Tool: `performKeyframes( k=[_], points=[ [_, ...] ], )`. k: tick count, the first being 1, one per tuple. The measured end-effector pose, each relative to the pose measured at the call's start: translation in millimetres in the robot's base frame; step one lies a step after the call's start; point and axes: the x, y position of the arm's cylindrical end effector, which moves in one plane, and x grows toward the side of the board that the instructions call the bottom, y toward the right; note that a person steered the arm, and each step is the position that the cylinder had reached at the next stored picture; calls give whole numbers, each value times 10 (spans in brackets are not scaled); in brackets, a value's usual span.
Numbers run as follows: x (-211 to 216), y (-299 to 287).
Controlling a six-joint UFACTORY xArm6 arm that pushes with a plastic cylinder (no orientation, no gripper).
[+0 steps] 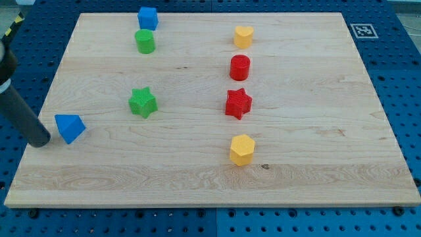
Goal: Push the blue triangle into the green star
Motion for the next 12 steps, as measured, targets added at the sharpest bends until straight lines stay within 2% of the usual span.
performKeyframes(
  k=[2, 9, 12],
  points=[
    [-115, 447],
    [-165, 815],
    [-221, 1658]
  ],
)
